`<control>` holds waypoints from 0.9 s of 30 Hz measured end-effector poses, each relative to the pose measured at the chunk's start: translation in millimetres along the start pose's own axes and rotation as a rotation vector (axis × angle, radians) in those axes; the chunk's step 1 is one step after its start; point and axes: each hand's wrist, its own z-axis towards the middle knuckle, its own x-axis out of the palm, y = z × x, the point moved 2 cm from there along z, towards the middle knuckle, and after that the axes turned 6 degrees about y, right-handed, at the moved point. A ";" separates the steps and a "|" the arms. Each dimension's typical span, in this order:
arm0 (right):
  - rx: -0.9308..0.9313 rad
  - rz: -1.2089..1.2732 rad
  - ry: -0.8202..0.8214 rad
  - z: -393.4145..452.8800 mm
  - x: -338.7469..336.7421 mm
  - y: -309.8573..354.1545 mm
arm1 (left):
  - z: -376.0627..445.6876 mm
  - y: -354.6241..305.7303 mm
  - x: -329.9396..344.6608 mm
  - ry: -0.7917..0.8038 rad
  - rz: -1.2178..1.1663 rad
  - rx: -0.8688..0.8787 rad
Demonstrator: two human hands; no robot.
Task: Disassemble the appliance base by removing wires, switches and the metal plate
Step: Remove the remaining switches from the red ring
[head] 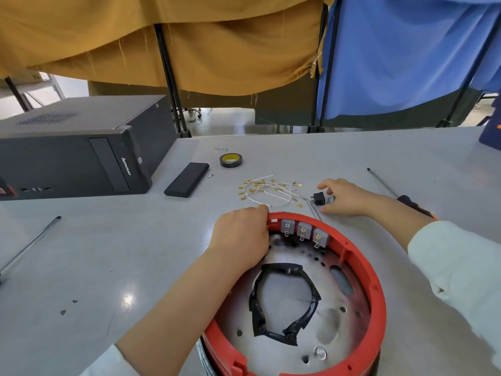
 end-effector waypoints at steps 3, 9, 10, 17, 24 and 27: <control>-0.036 -0.019 -0.027 7.0 0.0 3.1 | 0.1 0.2 -0.1 0.005 0.002 0.001; -0.054 -0.041 -0.067 18.3 -0.1 4.1 | -0.6 0.0 -0.5 0.011 0.004 0.006; -0.050 -0.050 -0.058 18.7 -1.4 4.0 | -0.9 -0.1 -0.7 0.012 0.003 0.007; -0.094 -0.040 -0.167 13.1 -17.3 28.8 | -5.6 -0.4 -5.9 0.046 0.057 0.021; -0.382 0.057 0.150 11.5 1.0 136.6 | -14.4 4.8 -6.6 0.056 0.140 0.010; -0.402 -0.084 0.189 23.9 20.9 159.7 | -16.1 4.9 -8.4 0.063 0.129 -0.006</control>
